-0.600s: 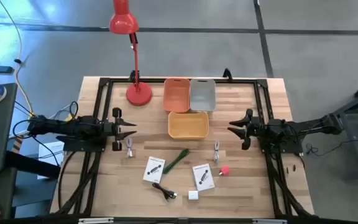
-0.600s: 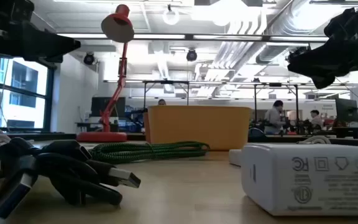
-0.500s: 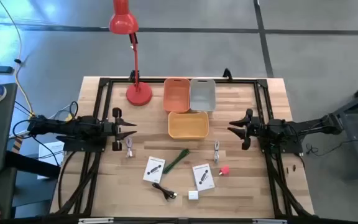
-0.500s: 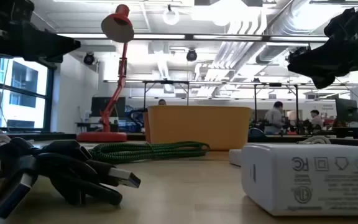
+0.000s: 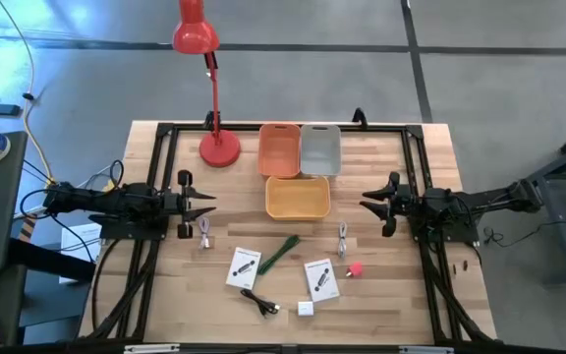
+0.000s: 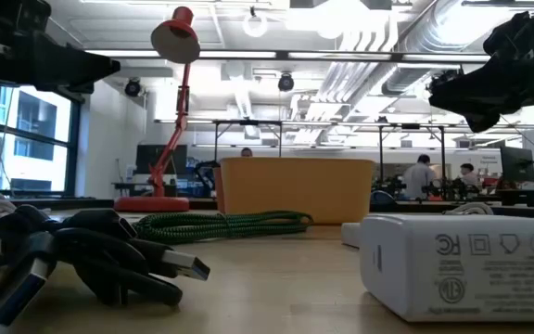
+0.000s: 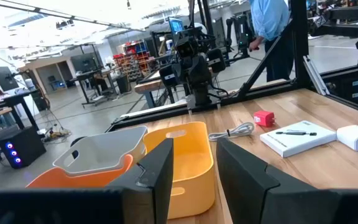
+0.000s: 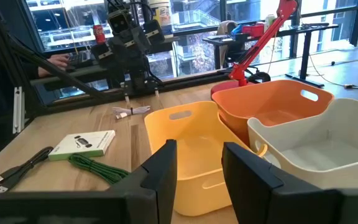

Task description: Pick and place items into bin

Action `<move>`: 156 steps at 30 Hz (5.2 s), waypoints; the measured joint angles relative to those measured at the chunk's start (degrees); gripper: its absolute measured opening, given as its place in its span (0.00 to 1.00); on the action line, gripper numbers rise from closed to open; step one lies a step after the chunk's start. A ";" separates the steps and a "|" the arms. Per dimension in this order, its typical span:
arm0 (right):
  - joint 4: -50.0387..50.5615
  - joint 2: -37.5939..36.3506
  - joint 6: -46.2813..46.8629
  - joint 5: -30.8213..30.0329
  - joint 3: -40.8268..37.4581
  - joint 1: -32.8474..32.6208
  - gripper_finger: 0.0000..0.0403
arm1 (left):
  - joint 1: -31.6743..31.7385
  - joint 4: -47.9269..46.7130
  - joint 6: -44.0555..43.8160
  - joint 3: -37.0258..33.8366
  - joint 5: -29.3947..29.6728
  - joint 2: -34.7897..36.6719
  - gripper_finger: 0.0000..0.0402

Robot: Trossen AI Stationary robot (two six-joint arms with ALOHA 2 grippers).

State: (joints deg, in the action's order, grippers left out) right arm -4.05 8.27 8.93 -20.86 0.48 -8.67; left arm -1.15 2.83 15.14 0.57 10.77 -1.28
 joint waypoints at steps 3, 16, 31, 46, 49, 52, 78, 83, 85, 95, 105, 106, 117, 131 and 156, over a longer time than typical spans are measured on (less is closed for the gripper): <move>0.00 0.01 0.00 0.00 0.00 0.01 0.29 | 0.00 0.00 0.01 0.00 0.01 0.02 0.28; 0.00 0.00 0.00 0.00 -0.01 0.00 0.29 | 0.00 0.00 0.01 0.00 0.00 0.01 0.28; 0.00 0.01 0.00 0.00 -0.01 0.02 0.29 | 0.00 0.00 0.00 -0.01 0.01 0.02 0.28; 0.00 0.00 0.00 0.00 0.01 0.00 0.29 | 0.00 2.44 -20.83 0.00 -0.33 0.02 0.28; 0.00 0.00 0.00 0.00 -0.01 0.02 0.29 | 0.00 4.57 -29.38 0.00 -1.25 0.02 0.28; 0.00 0.01 0.00 0.00 -0.01 0.00 0.29 | 0.00 7.36 -31.92 0.00 -2.33 0.02 0.28; -13.64 0.02 47.18 -2.52 -0.01 0.52 0.29 | 0.04 18.30 -45.04 0.00 -6.06 -12.39 0.28; -26.86 0.79 33.97 1.85 1.94 0.52 0.29 | 0.04 21.27 -38.02 0.00 5.60 -14.94 0.28; -29.03 2.01 27.73 3.35 5.10 0.52 0.29 | 0.00 21.22 -36.44 0.00 2.54 -15.37 0.28; -9.30 25.97 13.51 12.72 31.47 -0.88 0.29 | 0.00 20.96 -36.16 0.00 -10.30 -17.80 0.28; 50.16 55.65 21.80 8.57 60.31 -10.32 0.29 | 0.00 18.84 -37.69 0.00 -19.29 -17.70 0.28; 53.71 57.29 22.97 6.56 62.07 -11.33 0.29 | 0.00 17.65 -38.11 0.00 -19.51 -17.73 0.28; 71.20 59.09 56.11 -2.84 63.19 -18.14 0.29 | 0.00 3.85 -46.06 0.00 -25.89 -17.73 0.28; 53.38 59.17 57.37 -3.50 53.19 -20.76 0.29 | -0.04 -32.22 -25.12 19.95 -20.11 -19.59 0.27; 53.78 54.67 50.11 -13.33 52.95 -20.48 0.29 | -0.04 -56.25 -59.08 33.52 -17.67 -54.09 0.28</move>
State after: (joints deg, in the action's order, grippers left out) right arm 49.73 62.94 59.04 -34.20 53.43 -29.15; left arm -1.19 -53.42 -43.94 34.09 -6.90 -55.37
